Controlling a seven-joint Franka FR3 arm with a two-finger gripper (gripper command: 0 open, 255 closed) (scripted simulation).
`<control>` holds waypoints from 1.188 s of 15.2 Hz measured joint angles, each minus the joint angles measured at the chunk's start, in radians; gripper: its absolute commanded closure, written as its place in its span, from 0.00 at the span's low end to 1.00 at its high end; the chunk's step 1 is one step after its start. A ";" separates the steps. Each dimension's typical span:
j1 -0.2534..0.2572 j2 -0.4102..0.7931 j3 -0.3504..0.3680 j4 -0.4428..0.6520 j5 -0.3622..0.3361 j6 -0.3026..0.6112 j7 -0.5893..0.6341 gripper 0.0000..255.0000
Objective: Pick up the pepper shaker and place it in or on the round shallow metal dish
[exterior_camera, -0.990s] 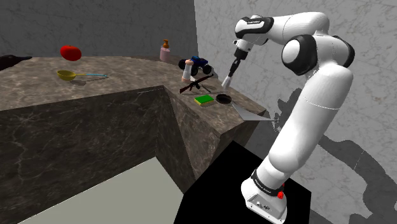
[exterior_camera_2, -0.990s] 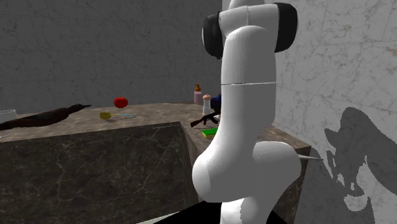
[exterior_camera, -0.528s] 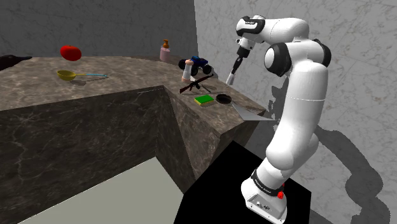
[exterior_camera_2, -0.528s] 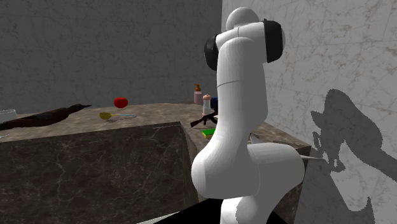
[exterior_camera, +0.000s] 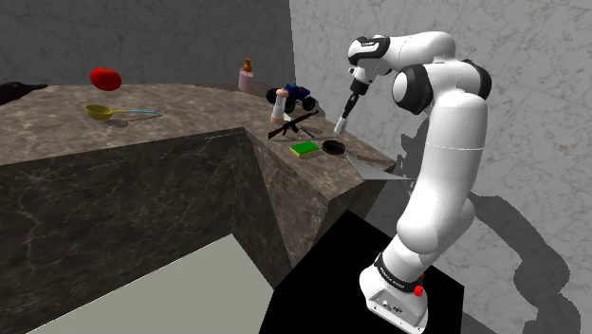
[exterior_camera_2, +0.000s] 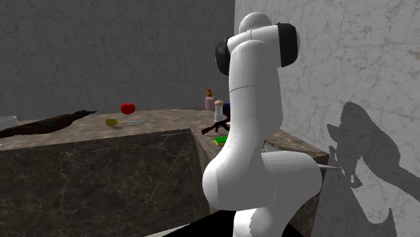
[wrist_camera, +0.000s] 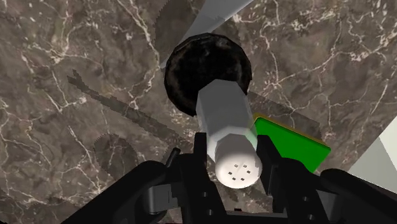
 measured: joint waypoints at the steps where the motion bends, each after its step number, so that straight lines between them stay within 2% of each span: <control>1: 0.002 0.000 0.001 -0.015 0.001 0.015 -0.002 1.00; 10: 0.006 0.024 0.010 -0.103 0.022 0.121 -0.027 1.00; 17: 0.007 0.026 0.011 -0.114 0.024 0.133 -0.029 1.00; 18: 0.007 0.026 0.011 -0.114 0.024 0.133 -0.029 0.00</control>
